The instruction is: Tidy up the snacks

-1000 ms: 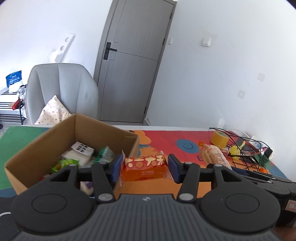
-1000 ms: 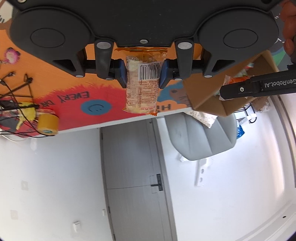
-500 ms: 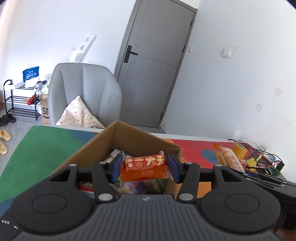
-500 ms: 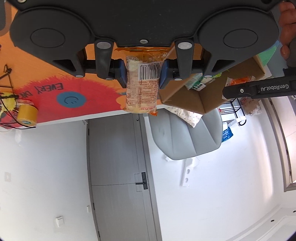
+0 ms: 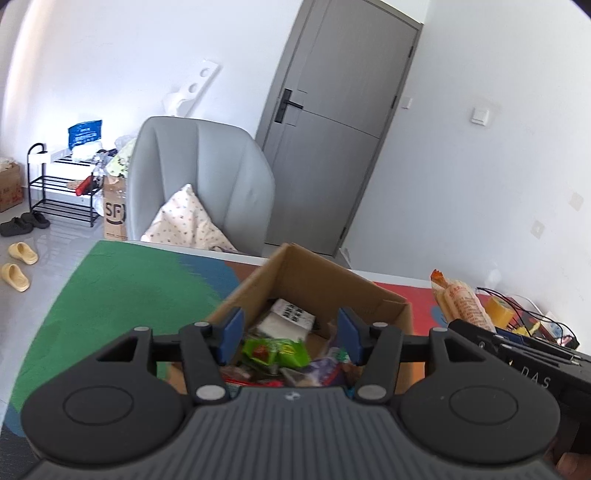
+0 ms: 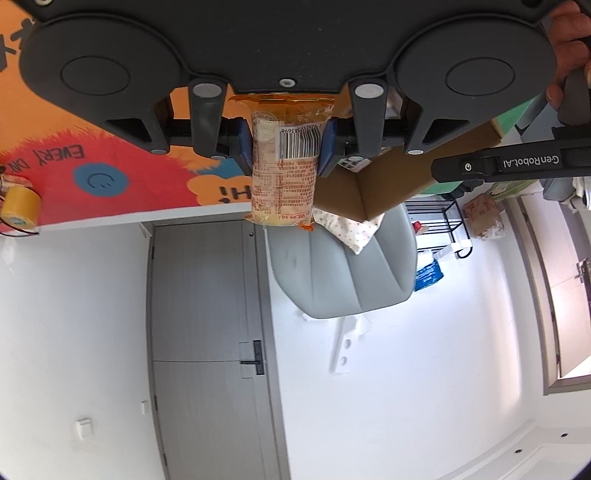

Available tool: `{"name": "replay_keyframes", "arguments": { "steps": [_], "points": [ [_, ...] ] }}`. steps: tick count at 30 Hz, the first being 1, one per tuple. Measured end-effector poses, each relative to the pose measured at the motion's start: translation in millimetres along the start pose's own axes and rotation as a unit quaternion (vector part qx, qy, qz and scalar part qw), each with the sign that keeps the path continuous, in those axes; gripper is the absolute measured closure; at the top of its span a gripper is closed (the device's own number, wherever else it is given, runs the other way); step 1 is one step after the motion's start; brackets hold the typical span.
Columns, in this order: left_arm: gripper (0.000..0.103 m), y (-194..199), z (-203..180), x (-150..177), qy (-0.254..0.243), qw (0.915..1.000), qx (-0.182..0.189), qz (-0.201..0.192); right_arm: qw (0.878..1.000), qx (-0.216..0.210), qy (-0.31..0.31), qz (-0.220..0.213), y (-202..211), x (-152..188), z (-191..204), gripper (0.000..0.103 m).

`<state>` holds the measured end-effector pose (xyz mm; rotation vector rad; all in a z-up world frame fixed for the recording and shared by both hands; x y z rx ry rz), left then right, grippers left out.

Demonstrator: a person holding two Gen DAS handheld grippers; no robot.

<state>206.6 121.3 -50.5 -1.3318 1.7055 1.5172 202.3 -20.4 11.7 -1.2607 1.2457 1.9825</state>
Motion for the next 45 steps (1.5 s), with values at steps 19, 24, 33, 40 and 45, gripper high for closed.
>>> {"name": "replay_keyframes", "arguments": {
  "steps": [19,24,33,40,45],
  "points": [
    [0.037,17,65,-7,0.035,0.9983,-0.047,-0.009,0.999,-0.036,0.029,0.015,-35,-16,61,0.066],
    [0.037,17,74,-7,0.041,0.9978,-0.052,-0.009,1.0,-0.026,0.01,0.013,-41,-17,62,0.055],
    [0.036,16,70,-7,0.042,0.998,-0.047,-0.006,1.0,-0.022,0.011,0.004,-24,-16,53,0.041],
    [0.024,20,52,-7,0.027,0.9987,-0.042,-0.01,1.0,-0.01,-0.005,0.004,-9,-14,34,0.04],
    [0.018,26,39,-4,0.015,0.9987,-0.046,-0.012,1.0,-0.004,-0.014,0.001,3,-10,23,0.035]
  ]
}}
Point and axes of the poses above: each gripper's, at about its wrist camera, not at the fingertips, and y roughly against the way its jaws point, z to its left, x to its underside, the point moved 4 cm from there along -y, roughly the way its jaws point, and after that the axes turned 2 degrees about -y, right-handed, at the moved point
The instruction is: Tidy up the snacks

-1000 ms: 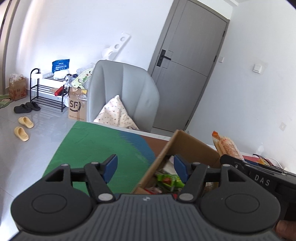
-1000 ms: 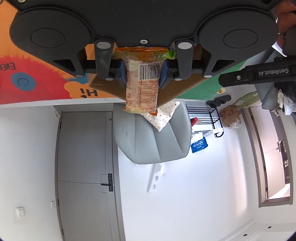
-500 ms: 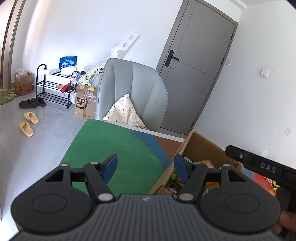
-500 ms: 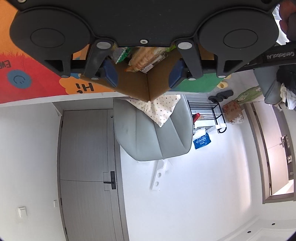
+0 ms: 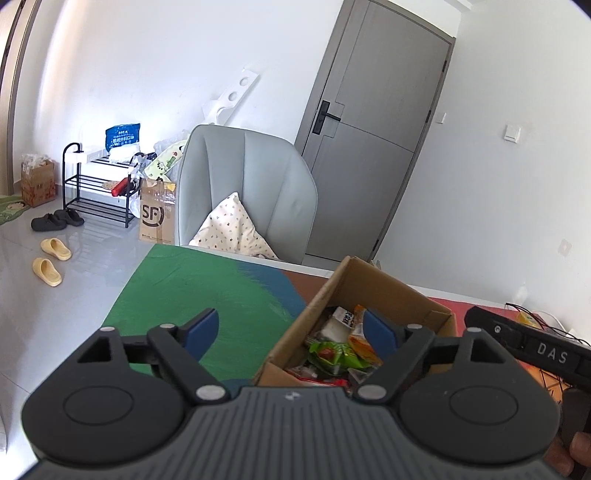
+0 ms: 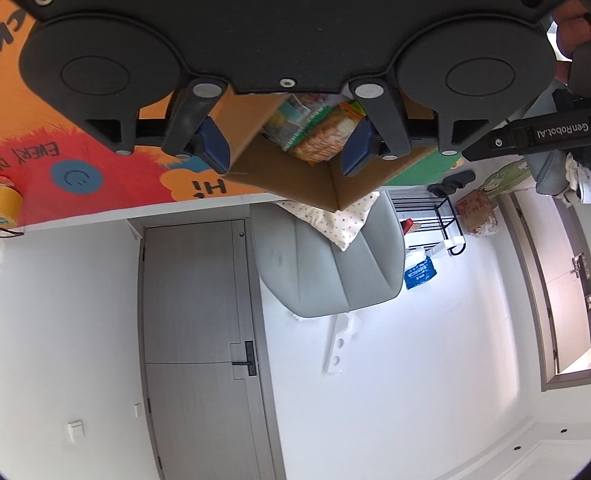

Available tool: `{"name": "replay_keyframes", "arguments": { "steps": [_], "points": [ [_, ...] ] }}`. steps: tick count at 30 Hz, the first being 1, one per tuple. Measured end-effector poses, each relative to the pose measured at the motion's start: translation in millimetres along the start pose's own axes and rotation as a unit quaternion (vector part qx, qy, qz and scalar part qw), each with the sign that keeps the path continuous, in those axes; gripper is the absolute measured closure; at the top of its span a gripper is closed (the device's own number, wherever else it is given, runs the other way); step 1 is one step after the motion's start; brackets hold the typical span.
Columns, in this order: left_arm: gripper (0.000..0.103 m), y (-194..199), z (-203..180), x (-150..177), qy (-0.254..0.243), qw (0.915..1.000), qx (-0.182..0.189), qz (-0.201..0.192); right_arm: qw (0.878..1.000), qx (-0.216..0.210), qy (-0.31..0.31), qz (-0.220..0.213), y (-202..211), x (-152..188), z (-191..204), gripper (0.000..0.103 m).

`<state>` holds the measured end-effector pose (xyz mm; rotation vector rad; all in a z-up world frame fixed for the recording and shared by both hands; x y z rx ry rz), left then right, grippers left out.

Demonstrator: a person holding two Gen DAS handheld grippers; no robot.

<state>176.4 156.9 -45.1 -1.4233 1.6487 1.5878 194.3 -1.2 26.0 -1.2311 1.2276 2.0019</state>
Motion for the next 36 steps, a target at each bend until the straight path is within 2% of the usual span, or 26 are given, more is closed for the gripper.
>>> {"name": "replay_keyframes", "arguments": {
  "steps": [4,7,16,28,36],
  "points": [
    [0.016,7,-11,2,-0.011,0.9999,0.0,0.001,1.0,0.004,-0.01,0.001,11,4,-10,0.033],
    [0.011,11,-19,4,-0.015,0.9999,-0.001,-0.001,1.0,0.009,-0.018,-0.002,19,6,-17,0.029],
    [0.009,22,-44,14,-0.034,0.9992,0.013,0.014,0.999,0.023,-0.032,-0.002,45,13,-37,0.022],
    [0.005,46,-72,22,-0.059,0.9979,0.021,0.018,0.998,0.021,-0.05,-0.011,82,19,-56,0.0],
    [0.003,68,-92,28,-0.087,0.996,0.016,0.015,0.998,0.021,-0.06,-0.013,108,23,-61,0.0]
  ]
}}
Point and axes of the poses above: each gripper's, at about its wrist camera, not at the fingertips, and y roughly against the way its jaws point, z to its left, x to its underside, the point moved 4 cm from there along -y, roughly the way its jaws point, and after that the axes turned 2 degrees about -y, right-handed, at the moved point
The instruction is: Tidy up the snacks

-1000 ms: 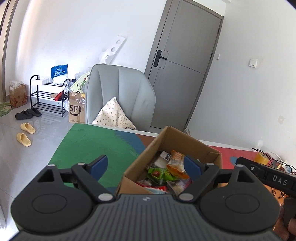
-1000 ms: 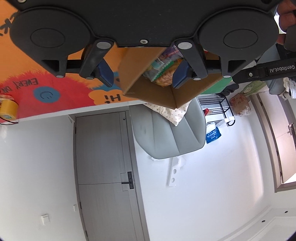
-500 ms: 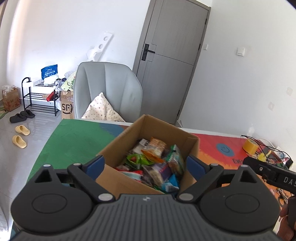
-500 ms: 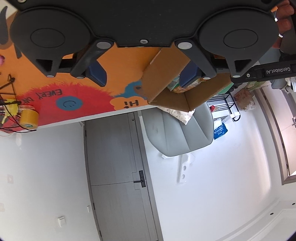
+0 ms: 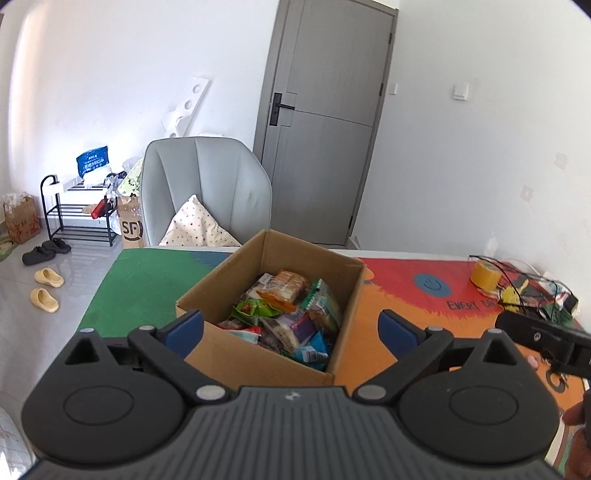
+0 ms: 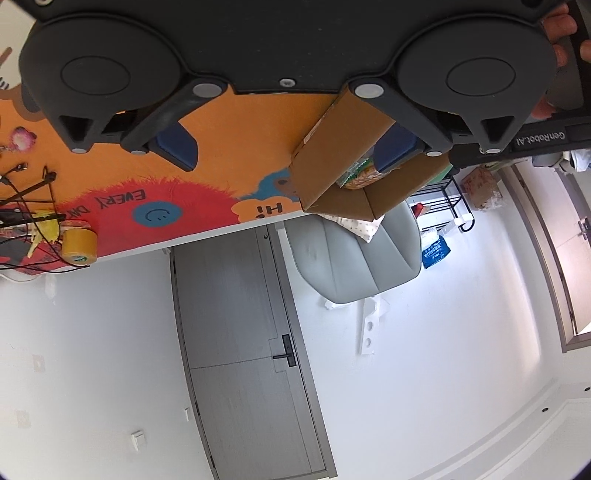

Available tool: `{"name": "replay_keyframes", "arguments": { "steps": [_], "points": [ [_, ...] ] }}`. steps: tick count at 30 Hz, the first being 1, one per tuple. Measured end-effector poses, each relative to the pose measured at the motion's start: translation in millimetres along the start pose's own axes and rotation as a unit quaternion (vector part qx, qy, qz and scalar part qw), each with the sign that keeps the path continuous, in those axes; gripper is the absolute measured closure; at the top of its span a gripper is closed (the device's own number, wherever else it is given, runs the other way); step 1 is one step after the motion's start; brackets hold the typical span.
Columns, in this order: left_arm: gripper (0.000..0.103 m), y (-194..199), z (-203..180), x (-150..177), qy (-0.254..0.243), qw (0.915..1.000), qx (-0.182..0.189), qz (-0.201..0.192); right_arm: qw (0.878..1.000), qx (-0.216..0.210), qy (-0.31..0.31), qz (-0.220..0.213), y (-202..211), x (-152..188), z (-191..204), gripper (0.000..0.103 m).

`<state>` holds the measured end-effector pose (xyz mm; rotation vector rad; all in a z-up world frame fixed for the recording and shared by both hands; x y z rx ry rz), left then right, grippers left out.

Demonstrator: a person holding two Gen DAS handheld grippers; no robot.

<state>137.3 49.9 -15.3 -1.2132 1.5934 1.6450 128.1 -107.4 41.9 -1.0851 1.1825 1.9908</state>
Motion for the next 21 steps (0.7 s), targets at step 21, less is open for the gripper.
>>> {"name": "replay_keyframes", "arguments": {
  "steps": [21],
  "points": [
    [0.0,50,-13,4,-0.05,0.9986,0.017,-0.006,1.0,-0.018,-0.007,0.008,59,3,4,0.0]
  ]
}}
Point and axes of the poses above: each gripper's, at about its wrist camera, not at the fingertips, and y roughly against the way its jaws point, z to its left, x to its underside, the point moved 4 cm from there along -y, roughly the way its jaws point, and after that the axes turned 2 degrees about -y, right-handed, at the moved point
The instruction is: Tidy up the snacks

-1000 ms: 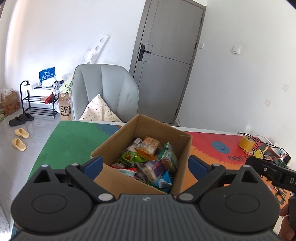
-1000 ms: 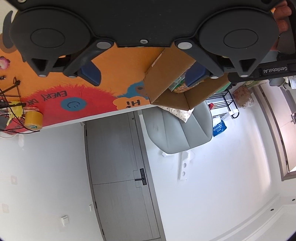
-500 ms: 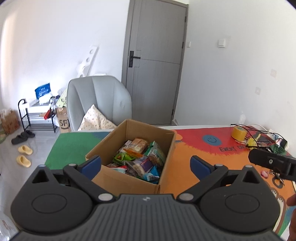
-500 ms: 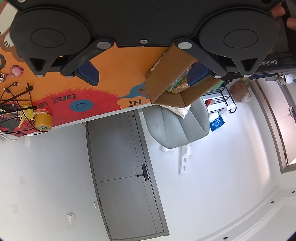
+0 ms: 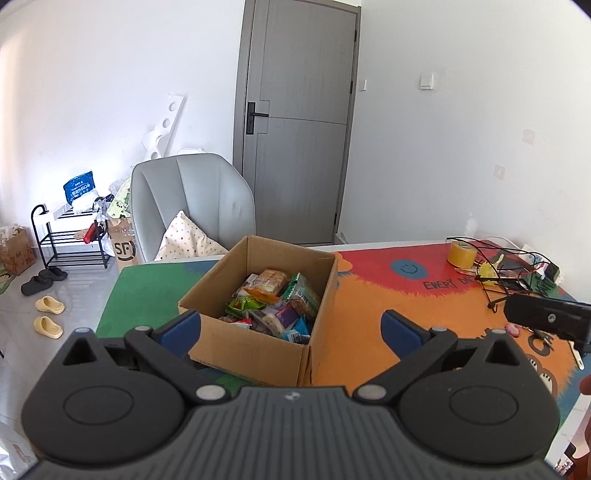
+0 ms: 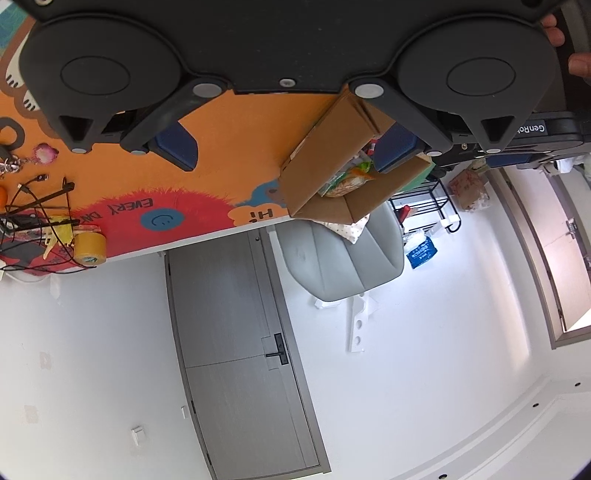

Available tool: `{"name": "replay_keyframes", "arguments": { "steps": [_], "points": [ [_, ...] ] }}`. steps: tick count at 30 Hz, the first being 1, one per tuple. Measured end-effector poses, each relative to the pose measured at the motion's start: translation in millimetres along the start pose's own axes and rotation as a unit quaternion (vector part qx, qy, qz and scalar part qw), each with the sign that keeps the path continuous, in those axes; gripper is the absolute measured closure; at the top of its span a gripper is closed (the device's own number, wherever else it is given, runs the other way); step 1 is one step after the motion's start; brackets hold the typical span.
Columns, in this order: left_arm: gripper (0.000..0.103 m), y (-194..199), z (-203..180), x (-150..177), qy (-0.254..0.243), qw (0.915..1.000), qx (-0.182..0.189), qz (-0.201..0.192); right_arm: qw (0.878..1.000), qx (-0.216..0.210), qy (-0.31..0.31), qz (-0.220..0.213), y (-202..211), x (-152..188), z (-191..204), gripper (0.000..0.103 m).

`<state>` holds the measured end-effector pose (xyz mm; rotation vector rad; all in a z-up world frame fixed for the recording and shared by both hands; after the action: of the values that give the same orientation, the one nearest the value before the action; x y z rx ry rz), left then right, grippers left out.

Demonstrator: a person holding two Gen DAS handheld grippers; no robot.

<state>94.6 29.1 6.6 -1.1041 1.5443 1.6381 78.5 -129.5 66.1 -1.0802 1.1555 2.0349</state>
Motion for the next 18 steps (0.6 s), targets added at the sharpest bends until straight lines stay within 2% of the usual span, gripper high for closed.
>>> {"name": "replay_keyframes", "arguments": {
  "steps": [4,8,11,18],
  "points": [
    [0.0,11,3,-1,0.002,1.0,0.004,0.004,1.0,-0.001,-0.004,0.004,11,-1,-2,0.0],
    [0.0,17,3,1,-0.023,0.9994,-0.018,0.018,1.0,0.003,0.002,0.006,21,-1,-4,0.0],
    [0.0,20,8,3,-0.019,0.9994,-0.016,0.023,1.0,0.005,0.006,0.016,26,2,-5,0.0],
    [0.0,37,16,4,-0.027,0.9993,-0.022,0.015,1.0,0.004,0.008,0.025,36,9,-6,0.0]
  ]
}}
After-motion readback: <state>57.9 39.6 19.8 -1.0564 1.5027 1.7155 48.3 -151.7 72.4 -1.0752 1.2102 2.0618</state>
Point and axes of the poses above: each gripper's, at about its wrist camera, not at the fingertips, and y roughly against the way its jaws point, z to its left, x to its underside, the point moved 4 cm from there along -y, roughly the way its jaws point, and after that the axes turned 2 degrees about -y, right-handed, at the moved point
